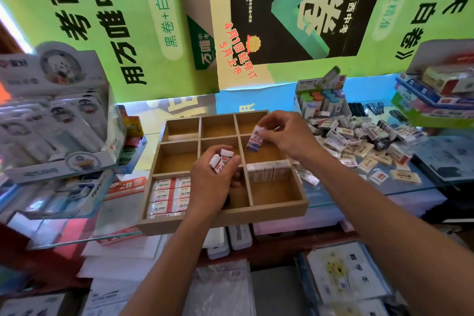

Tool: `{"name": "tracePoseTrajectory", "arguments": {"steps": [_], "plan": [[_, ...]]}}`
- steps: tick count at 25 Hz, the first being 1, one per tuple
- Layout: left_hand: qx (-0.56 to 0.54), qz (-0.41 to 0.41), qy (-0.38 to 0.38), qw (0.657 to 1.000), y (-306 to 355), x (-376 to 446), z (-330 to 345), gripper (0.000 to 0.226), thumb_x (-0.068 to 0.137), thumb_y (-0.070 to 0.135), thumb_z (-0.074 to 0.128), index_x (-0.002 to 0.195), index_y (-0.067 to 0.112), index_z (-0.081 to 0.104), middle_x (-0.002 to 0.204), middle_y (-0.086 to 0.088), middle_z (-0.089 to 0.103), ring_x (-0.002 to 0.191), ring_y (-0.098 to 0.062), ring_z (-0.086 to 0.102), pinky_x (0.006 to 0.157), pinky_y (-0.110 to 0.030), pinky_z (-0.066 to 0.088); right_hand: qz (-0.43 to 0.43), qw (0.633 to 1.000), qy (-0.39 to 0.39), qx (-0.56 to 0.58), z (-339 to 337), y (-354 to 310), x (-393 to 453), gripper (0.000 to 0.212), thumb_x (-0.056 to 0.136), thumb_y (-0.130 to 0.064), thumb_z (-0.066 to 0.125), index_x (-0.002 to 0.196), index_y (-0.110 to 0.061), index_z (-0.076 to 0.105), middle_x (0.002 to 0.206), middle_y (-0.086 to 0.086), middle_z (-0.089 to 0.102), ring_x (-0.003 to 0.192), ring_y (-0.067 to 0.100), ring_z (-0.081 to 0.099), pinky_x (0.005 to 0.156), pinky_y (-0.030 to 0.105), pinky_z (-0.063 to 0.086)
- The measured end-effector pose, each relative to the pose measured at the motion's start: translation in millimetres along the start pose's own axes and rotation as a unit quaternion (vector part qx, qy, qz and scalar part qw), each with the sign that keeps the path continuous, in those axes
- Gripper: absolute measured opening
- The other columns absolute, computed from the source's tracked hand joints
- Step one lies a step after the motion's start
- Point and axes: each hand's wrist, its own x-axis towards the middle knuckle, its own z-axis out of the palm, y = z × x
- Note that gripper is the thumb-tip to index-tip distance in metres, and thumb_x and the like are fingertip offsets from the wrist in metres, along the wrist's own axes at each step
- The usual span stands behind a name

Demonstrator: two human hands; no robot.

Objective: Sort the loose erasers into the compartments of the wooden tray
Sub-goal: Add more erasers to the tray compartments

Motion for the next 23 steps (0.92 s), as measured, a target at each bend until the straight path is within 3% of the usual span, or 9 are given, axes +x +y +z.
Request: {"name": "tracePoseTrajectory", "arguments": {"steps": [2, 4, 7, 10, 15, 18, 21, 23], "plan": [[-0.001, -0.004, 0.007, 1.000, -1, 0, 1, 0.013, 0.093, 0.020, 0.066, 0.105, 0.025, 0.061, 0.090, 0.004, 0.068, 0.076, -0.005, 0.070, 0.055, -0.016, 0.054, 0.039, 0.998, 0.013, -0.049, 0, 4, 16, 0.016, 0.085, -0.014, 0.075, 0.101, -0.016, 0.071, 0.092, -0.004, 0.068, 0.085, 0.008, 0.064, 0.066, 0.018, 0.056], [0.000, -0.002, 0.006, 1.000, 0, 0, 2, 0.013, 0.093, 0.021, 0.065, 0.104, 0.027, 0.060, 0.091, 0.005, 0.067, 0.077, -0.003, 0.069, 0.055, -0.015, 0.053, 0.043, 0.990, -0.043, -0.126, 9, 5, 25, 0.018, 0.086, -0.016, 0.075, 0.103, -0.017, 0.072, 0.095, -0.003, 0.067, 0.082, 0.004, 0.060, 0.057, 0.011, 0.045], [0.003, 0.002, 0.004, 1.000, -1, 0, 1, 0.016, 0.093, 0.022, 0.066, 0.099, 0.034, 0.058, 0.091, 0.009, 0.066, 0.078, -0.001, 0.069, 0.054, -0.013, 0.052, 0.041, 0.981, -0.081, -0.171, 27, 9, 33, 0.018, 0.087, -0.015, 0.074, 0.104, -0.018, 0.075, 0.106, -0.002, 0.069, 0.093, 0.011, 0.059, 0.065, 0.015, 0.041], [0.010, 0.004, -0.003, 1.000, -1, 1, 1, 0.017, 0.093, 0.022, 0.066, 0.098, 0.035, 0.057, 0.092, 0.009, 0.067, 0.078, -0.001, 0.069, 0.054, -0.014, 0.052, 0.053, 0.986, -0.051, -0.151, 36, 15, 34, 0.013, 0.087, -0.012, 0.073, 0.099, -0.018, 0.075, 0.105, 0.000, 0.069, 0.093, 0.012, 0.060, 0.069, 0.018, 0.042], [0.008, -0.001, -0.002, 1.000, -2, 1, 2, 0.015, 0.092, 0.022, 0.067, 0.101, 0.031, 0.059, 0.093, 0.007, 0.067, 0.079, -0.003, 0.069, 0.054, -0.015, 0.053, -0.039, 0.941, -0.066, -0.329, 45, 18, 28, 0.011, 0.089, -0.017, 0.071, 0.099, -0.015, 0.075, 0.104, 0.002, 0.068, 0.087, 0.014, 0.059, 0.075, 0.023, 0.041], [0.001, -0.003, -0.006, 1.000, -2, 0, 1, 0.015, 0.092, 0.021, 0.067, 0.104, 0.028, 0.060, 0.094, 0.006, 0.067, 0.079, -0.005, 0.070, 0.055, -0.016, 0.054, -0.003, 0.952, -0.095, -0.290, 35, 17, 30, 0.014, 0.087, -0.012, 0.069, 0.099, -0.015, 0.075, 0.102, 0.003, 0.072, 0.092, 0.016, 0.064, 0.077, 0.026, 0.046], [-0.001, -0.008, -0.003, 1.000, -2, 1, 2, 0.017, 0.092, 0.022, 0.067, 0.106, 0.028, 0.059, 0.096, 0.006, 0.066, 0.079, -0.005, 0.070, 0.055, -0.016, 0.054, 0.048, 0.960, -0.156, -0.227, 23, 15, 30, 0.033, 0.086, 0.002, 0.057, 0.106, -0.018, 0.074, 0.110, 0.003, 0.070, 0.103, 0.017, 0.063, 0.088, 0.029, 0.051], [-0.006, -0.014, 0.002, 1.000, -2, 1, 3, 0.021, 0.091, 0.021, 0.068, 0.107, 0.029, 0.057, 0.098, 0.006, 0.065, 0.081, -0.007, 0.070, 0.055, -0.015, 0.053, 0.034, 0.958, -0.143, -0.248, 23, 12, 28, 0.036, 0.087, 0.003, 0.055, 0.110, -0.017, 0.073, 0.115, 0.003, 0.069, 0.104, 0.017, 0.061, 0.089, 0.029, 0.050]]}}
